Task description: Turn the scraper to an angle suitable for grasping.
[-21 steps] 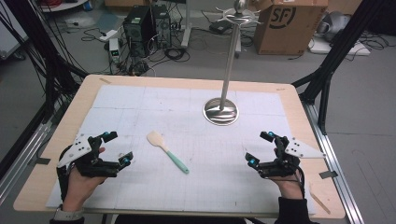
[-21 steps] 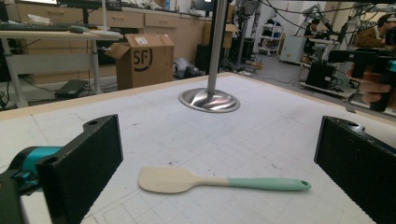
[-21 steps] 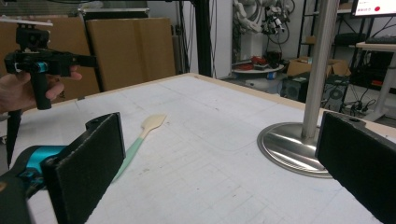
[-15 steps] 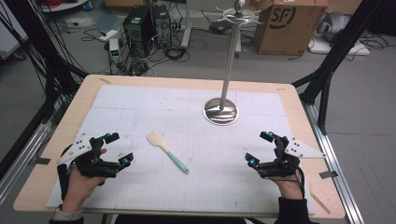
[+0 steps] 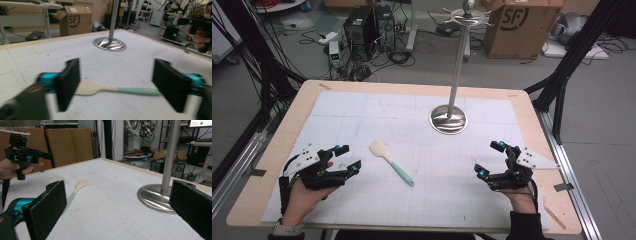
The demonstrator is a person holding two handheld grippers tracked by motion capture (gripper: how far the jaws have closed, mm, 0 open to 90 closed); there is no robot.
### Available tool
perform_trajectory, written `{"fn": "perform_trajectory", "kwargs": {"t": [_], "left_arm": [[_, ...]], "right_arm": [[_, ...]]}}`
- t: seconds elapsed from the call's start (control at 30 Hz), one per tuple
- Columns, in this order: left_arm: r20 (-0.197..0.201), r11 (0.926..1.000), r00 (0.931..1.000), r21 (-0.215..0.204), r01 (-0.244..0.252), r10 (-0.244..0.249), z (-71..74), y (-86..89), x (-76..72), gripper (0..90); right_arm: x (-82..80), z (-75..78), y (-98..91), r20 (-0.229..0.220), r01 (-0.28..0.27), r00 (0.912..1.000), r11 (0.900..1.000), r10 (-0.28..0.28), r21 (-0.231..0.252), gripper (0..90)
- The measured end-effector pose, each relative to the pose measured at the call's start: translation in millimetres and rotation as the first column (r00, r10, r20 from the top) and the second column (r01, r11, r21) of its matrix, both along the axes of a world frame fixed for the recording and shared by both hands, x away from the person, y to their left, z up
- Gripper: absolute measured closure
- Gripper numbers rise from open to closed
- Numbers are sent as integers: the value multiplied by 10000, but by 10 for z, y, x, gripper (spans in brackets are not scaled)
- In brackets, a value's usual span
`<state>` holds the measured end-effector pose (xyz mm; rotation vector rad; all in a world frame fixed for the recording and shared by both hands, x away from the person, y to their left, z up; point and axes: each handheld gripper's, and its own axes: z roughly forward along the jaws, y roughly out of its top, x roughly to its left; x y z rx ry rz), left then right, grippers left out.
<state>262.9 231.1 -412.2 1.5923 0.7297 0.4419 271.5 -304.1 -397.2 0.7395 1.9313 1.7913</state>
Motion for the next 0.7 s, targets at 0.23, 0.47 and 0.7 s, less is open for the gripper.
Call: {"fn": "perform_trajectory", "kwargs": {"t": [0.23, 0.47, 0.7], "left_arm": [[-125, 9998, 9999, 175, -69, 71, -10, -33, 3, 791], [-93, 9967, 9995, 751, -309, 317, -49, -71, 17, 897], [-293, 9955, 9984, 839, -449, 475, -62, -128, 86, 897]], "right_arm": [[-1, -3, 3, -32, -1, 10000, 10000, 1, -13, 6], [1, -12, 19, -113, 14, 9999, 9998, -17, -202, 6], [7, -23, 46, -182, -65, 9998, 9993, 58, -377, 6]]}}
